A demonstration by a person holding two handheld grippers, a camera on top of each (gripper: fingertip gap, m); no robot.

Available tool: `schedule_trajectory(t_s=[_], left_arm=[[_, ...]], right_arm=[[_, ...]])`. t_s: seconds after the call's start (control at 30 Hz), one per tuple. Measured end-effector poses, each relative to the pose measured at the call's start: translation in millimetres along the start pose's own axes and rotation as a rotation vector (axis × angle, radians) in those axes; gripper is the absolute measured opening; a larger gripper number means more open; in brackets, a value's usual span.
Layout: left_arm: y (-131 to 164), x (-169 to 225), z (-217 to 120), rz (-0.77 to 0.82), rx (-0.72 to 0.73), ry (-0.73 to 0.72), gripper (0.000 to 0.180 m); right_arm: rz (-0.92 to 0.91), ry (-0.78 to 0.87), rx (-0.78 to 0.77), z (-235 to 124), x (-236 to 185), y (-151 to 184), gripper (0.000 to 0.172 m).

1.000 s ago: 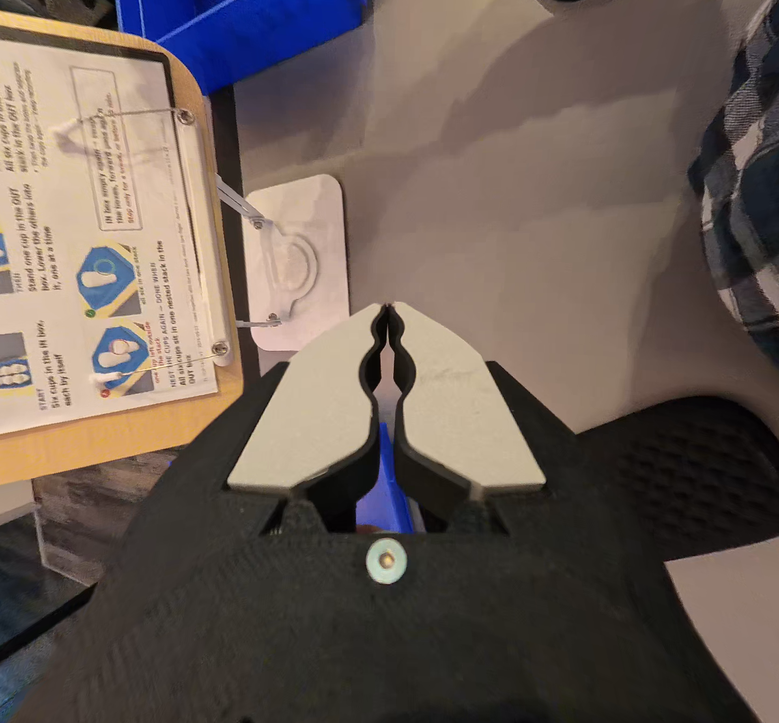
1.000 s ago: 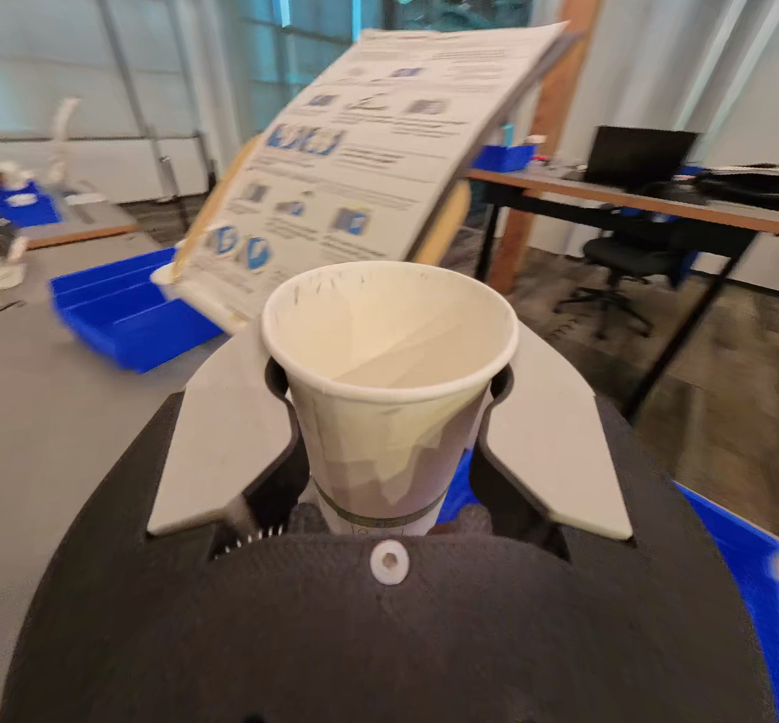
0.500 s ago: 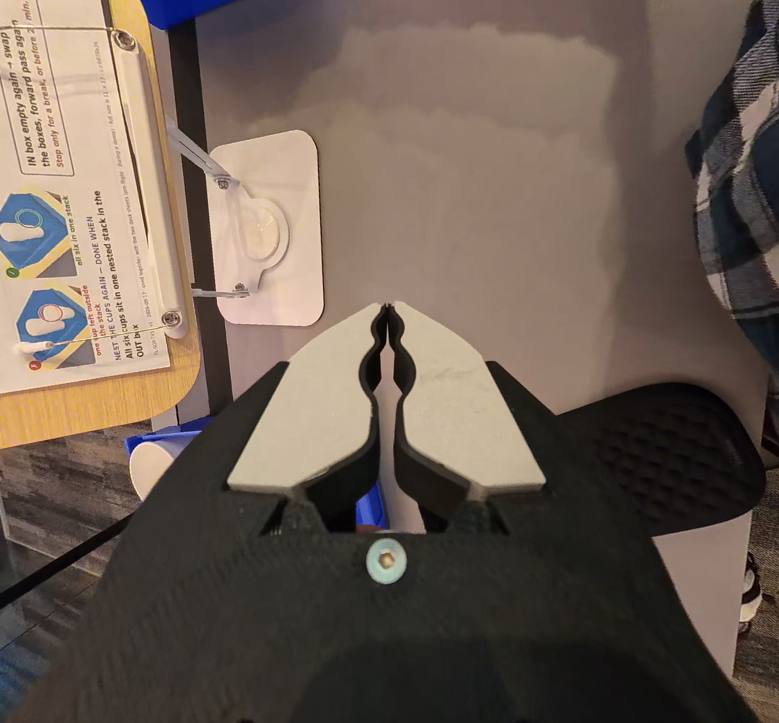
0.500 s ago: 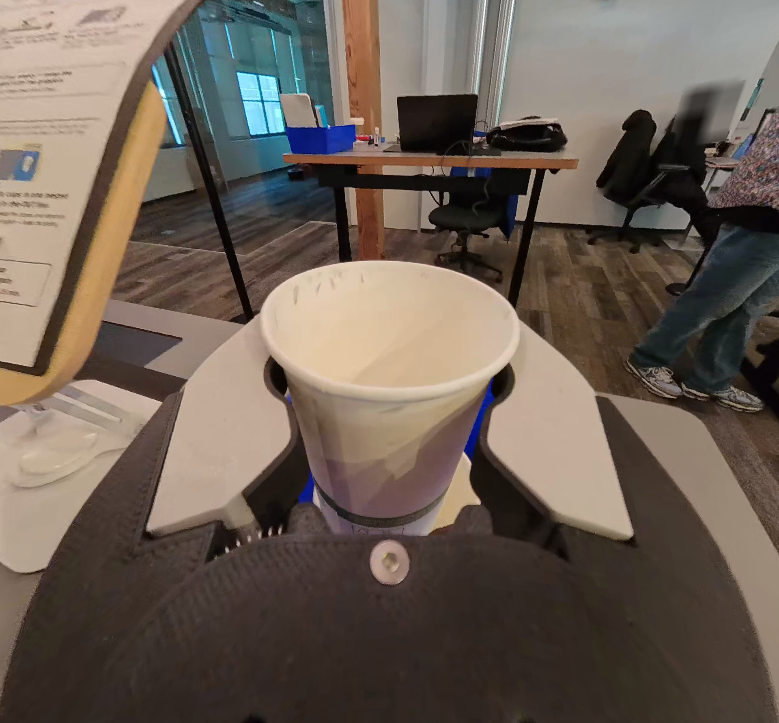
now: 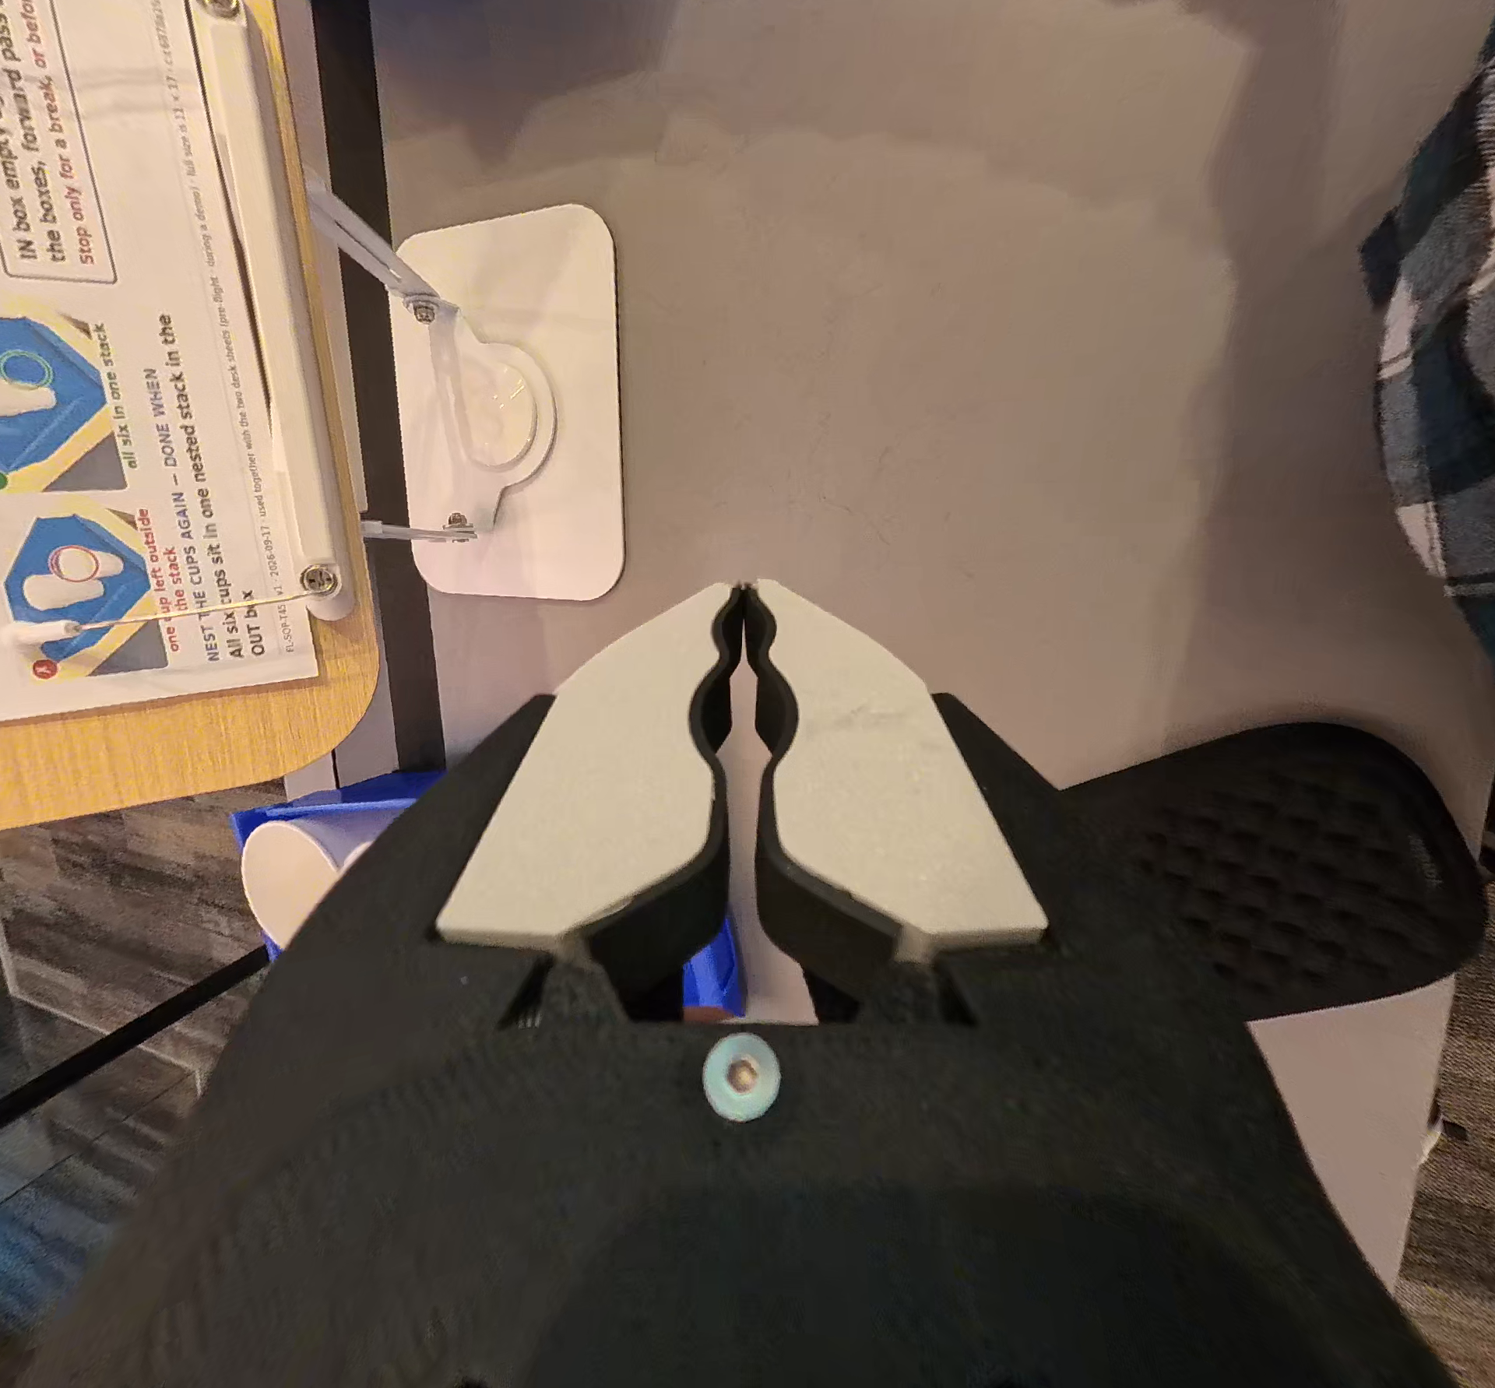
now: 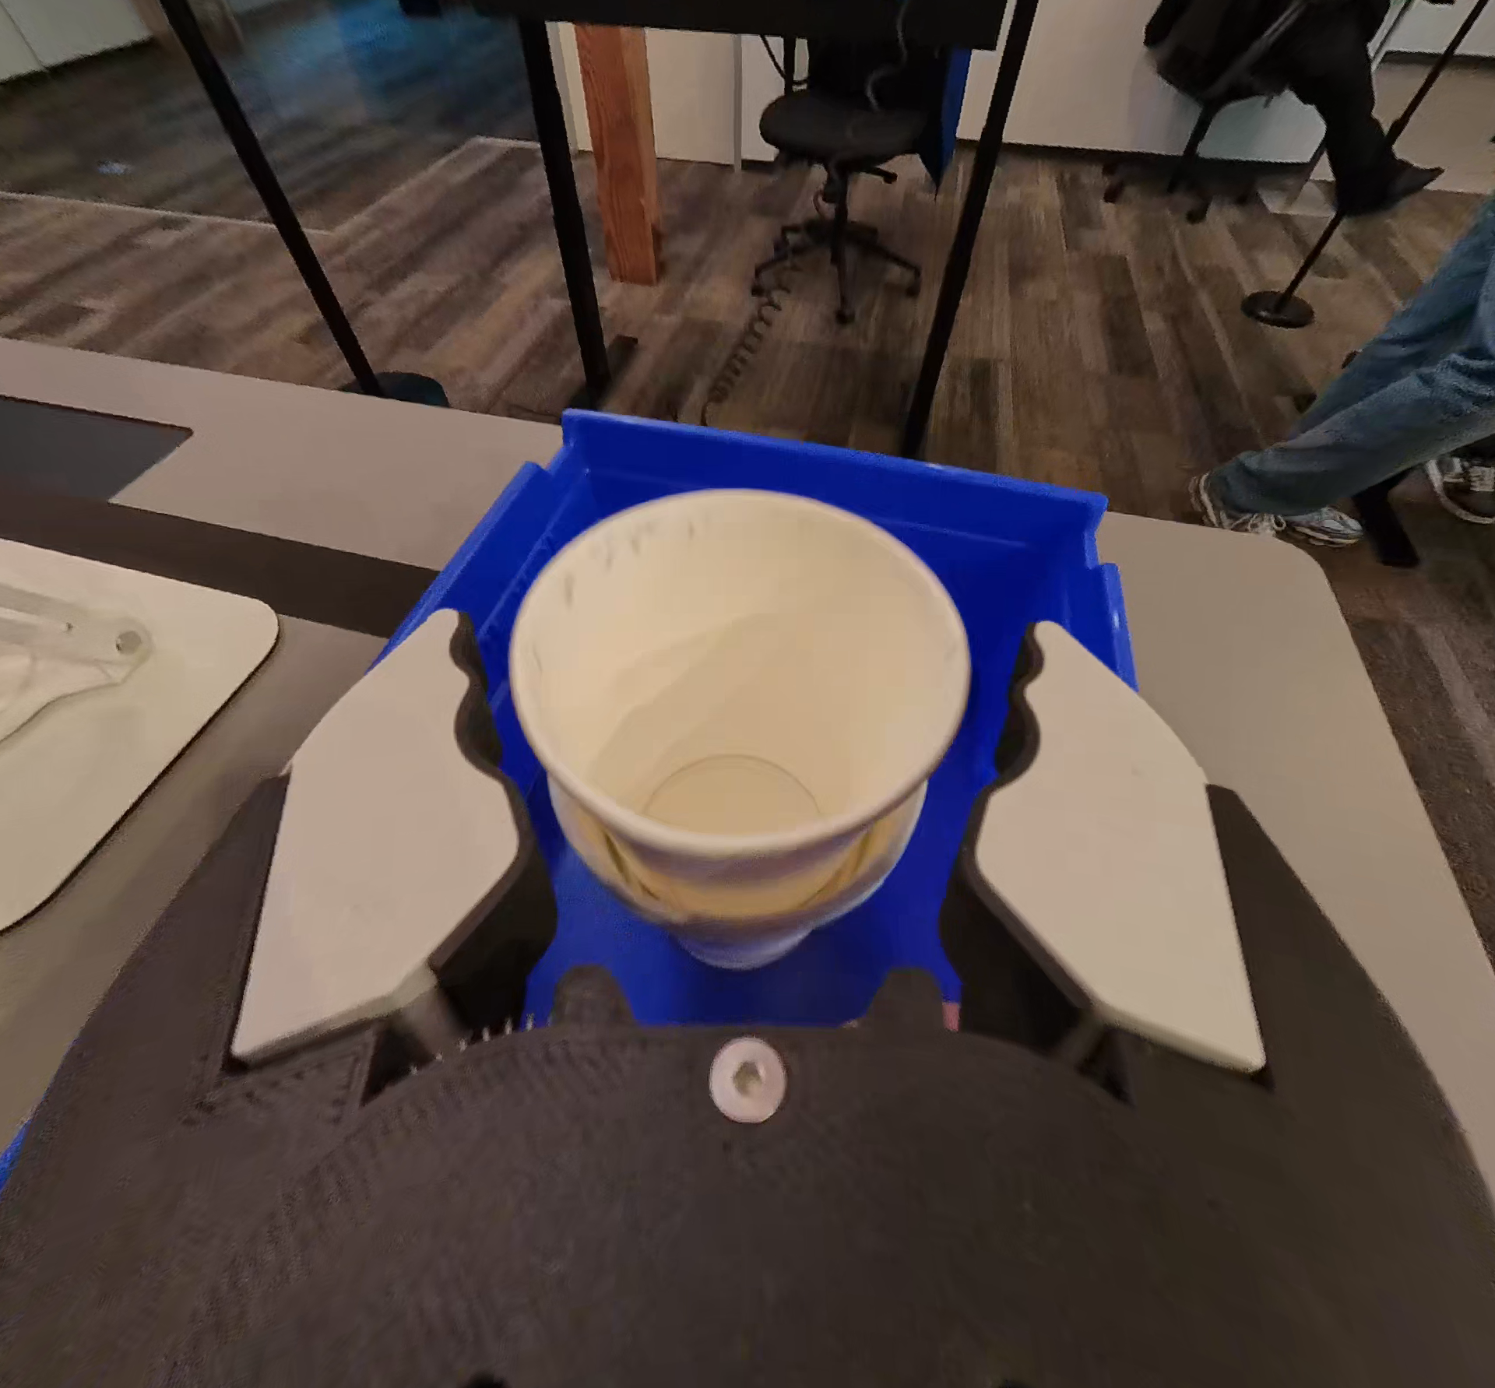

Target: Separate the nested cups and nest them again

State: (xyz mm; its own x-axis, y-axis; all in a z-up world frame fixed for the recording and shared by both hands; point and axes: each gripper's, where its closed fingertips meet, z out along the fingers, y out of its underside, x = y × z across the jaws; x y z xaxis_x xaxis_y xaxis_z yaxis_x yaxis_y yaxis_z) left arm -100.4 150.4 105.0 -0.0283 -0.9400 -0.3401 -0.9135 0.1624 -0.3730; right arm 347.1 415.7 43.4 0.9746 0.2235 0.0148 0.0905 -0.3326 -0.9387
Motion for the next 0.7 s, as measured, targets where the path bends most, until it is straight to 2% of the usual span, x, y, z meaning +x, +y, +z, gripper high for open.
schedule_trajectory(t_s=[0.13, 0.23, 0.53, 0.7], left_arm=[[13.4, -15.5, -0.2, -0.058, -0.007, -0.043, 0.0], [36.9, -35.7, 1.8, -0.123, -0.042, -0.104, 0.001], [139.4, -124.1, 18.5, -0.349, -0.197, -0.348, 0.032], [190.3, -153.4, 40.2, -0.394, -0.267, -0.375, 0.042]], right_arm=[[-0.006, 0.028, -0.016, -17.5, -2.5, 0.8, 0.126], [-0.018, 0.024, 0.007, -34.7, -10.5, -3.7, 0.125], [-0.136, -0.09, 0.062, -81.5, -73.2, -14.8, 0.118], [-0.211, -0.141, 0.102, -99.7, -109.9, -23.6, 0.117]])
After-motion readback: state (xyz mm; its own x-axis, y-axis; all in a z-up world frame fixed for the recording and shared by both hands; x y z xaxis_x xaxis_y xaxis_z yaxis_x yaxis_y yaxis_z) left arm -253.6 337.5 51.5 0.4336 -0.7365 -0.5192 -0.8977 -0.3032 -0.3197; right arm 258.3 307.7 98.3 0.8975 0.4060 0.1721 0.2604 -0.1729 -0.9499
